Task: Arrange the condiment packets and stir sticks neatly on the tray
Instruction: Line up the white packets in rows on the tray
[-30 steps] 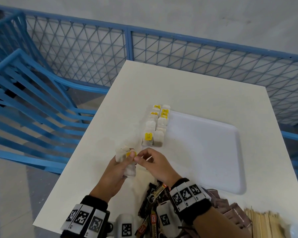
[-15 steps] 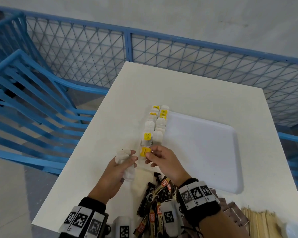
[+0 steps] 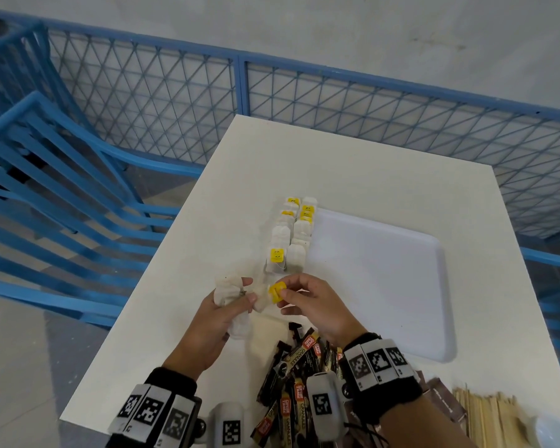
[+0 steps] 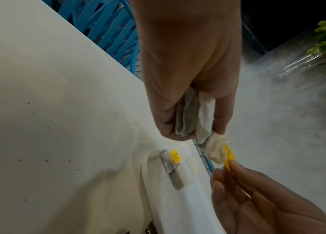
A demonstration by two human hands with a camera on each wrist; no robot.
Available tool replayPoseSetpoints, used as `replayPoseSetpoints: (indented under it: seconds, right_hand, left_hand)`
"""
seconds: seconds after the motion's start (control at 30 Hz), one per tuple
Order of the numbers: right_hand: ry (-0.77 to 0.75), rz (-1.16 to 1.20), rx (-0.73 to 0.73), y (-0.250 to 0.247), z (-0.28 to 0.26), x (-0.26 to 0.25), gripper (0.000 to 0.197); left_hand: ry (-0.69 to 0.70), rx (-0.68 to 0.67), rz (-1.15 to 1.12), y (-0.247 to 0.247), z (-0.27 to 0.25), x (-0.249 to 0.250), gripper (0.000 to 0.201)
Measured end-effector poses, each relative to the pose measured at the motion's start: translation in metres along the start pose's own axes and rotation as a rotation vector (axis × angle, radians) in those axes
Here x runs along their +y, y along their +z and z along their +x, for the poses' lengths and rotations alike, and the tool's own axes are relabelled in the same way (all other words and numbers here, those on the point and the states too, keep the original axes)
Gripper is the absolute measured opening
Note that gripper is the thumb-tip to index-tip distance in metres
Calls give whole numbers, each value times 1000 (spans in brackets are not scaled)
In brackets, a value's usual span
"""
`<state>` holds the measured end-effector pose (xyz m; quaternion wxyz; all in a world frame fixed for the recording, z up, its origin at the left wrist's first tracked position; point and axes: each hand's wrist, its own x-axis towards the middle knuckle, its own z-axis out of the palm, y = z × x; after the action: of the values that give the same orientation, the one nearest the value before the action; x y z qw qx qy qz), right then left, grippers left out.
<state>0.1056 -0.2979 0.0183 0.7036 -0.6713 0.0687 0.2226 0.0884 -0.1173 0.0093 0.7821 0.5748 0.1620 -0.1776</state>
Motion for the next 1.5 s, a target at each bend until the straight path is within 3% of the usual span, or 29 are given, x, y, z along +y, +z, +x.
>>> replayPoseSetpoints:
  seconds: [0.3, 0.37, 0.47, 0.63, 0.7, 0.8, 0.9, 1.0, 1.23, 1.5]
  right_hand:
    - [0, -8, 72, 8, 11, -1, 14]
    - [-24, -55, 85, 12, 15, 1, 19]
    - [-39, -42, 62, 18, 15, 0, 12]
    - [-32, -73, -16, 18, 16, 1, 14]
    - [-72, -193, 30, 16, 20, 3, 4]
    - [-135, -397, 92, 10, 30, 4, 6]
    - [-123, -455, 114, 2, 42, 4, 15]
    - [-118, -558, 131, -2, 55, 1, 15]
    - [-86, -770, 21, -2, 80, -5, 13]
    - [-86, -879, 86, 0, 101, -1, 14]
  left_hand:
    - [-18, 6, 24, -8, 1, -7, 53]
    - [-19, 19, 26, -7, 2, -6, 49]
    - [4, 28, 29, -8, 2, -5, 53]
    - [16, 65, 25, -12, 3, -3, 39]
    - [14, 71, 29, -13, 3, -4, 35]
    - [-11, 101, 15, -16, 3, -7, 23]
    - [-22, 112, -4, -20, 3, -8, 32]
    - [-35, 121, -9, -23, 2, -9, 21]
    - [-57, 147, -32, -28, 0, -6, 17]
    - [-136, 101, -193, -29, -1, -1, 18]
